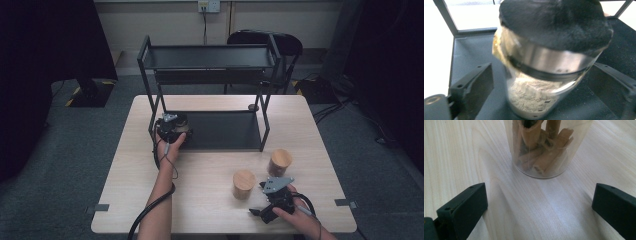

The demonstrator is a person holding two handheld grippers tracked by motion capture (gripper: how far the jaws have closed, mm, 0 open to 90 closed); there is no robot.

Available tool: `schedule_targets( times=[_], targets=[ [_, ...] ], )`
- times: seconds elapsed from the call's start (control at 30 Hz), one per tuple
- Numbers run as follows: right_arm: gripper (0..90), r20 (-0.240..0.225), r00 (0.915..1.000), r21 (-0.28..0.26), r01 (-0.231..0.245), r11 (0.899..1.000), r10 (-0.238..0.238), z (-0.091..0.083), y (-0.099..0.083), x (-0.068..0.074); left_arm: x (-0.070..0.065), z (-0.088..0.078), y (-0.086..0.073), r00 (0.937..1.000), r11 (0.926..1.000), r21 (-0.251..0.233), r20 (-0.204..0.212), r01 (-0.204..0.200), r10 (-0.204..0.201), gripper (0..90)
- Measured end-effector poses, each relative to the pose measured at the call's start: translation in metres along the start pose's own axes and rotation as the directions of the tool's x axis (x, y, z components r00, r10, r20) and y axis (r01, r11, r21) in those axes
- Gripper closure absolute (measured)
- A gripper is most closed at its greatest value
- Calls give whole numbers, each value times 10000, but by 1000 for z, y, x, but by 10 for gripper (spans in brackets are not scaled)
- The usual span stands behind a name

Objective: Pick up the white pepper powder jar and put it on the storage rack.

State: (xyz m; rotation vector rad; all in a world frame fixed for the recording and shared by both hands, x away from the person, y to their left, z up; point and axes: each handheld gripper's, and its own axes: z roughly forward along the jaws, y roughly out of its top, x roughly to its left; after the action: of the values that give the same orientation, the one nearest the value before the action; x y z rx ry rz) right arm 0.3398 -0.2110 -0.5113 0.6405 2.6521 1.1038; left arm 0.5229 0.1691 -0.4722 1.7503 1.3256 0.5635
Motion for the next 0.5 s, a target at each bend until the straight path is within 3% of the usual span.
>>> schedule_targets(
  times=[0.5],
  targets=[
    [0, 1, 10000, 1, -2, 10000, 2, 0, 0, 0, -1, -8, -6, 9987, 10000, -63, 517, -46, 49, 15]
  ],
)
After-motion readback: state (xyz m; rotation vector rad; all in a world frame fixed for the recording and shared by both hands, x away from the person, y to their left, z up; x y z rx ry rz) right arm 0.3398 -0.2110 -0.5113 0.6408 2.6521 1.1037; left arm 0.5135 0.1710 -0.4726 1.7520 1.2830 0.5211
